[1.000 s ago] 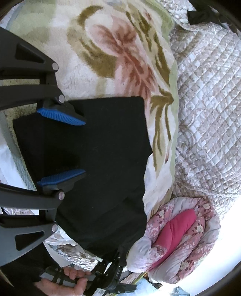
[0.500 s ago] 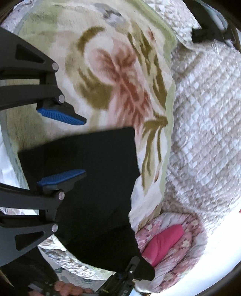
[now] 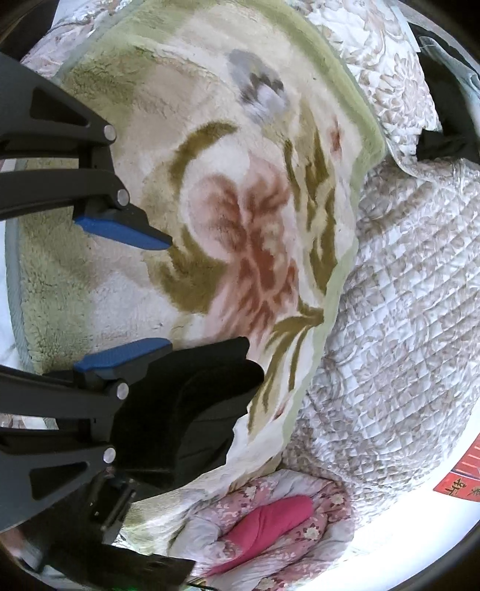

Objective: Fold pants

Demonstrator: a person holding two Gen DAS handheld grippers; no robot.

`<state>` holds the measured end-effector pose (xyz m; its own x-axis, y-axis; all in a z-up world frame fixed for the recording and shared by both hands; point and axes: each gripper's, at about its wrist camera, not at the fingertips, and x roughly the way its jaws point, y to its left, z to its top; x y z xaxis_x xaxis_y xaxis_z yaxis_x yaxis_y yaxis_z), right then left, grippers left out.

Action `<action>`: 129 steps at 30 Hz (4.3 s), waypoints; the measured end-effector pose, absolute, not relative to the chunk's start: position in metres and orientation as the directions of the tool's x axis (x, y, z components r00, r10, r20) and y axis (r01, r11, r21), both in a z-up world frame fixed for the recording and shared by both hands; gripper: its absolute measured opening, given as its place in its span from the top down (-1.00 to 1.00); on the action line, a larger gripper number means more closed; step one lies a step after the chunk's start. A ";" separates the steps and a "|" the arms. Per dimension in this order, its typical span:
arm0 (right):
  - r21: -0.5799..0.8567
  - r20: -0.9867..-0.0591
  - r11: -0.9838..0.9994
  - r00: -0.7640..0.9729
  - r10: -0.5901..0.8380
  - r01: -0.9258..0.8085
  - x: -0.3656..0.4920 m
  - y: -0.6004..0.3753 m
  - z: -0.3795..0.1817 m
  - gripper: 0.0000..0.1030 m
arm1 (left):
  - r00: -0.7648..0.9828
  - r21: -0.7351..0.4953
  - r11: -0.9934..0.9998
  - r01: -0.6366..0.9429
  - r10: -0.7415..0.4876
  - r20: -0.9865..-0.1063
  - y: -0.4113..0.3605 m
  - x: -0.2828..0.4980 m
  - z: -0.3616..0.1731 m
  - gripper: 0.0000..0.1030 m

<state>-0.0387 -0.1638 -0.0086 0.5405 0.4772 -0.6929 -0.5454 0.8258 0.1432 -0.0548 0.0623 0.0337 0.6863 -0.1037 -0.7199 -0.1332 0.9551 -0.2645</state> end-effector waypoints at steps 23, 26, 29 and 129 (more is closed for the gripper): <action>0.196 -0.568 0.723 0.525 0.634 -0.662 -0.081 -0.179 0.015 -0.05 | 0.701 -0.277 0.952 -0.130 -0.109 -0.705 0.063 -0.055 0.034 -0.01; 0.217 -0.596 0.754 0.528 0.605 -0.620 -0.072 -0.185 0.007 0.04 | 0.707 -0.288 0.951 -0.114 -0.126 -0.696 0.062 -0.055 0.035 -0.01; 0.254 -0.659 0.737 0.446 0.606 -0.626 -0.066 -0.182 -0.011 0.30 | 0.717 -0.310 0.948 -0.076 -0.164 -0.677 0.056 -0.056 0.037 -0.01; 0.293 -0.680 0.916 0.615 0.400 -0.273 0.012 -0.285 -0.001 0.60 | 0.627 -0.296 0.946 0.131 -0.310 -0.714 -0.001 -0.016 0.015 0.14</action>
<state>0.0124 -0.2855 -0.0014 0.6147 0.4002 -0.6797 -0.2730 0.9164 0.2927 -0.0164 -0.0007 0.0146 0.6273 -0.3100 -0.7144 0.1310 0.9463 -0.2956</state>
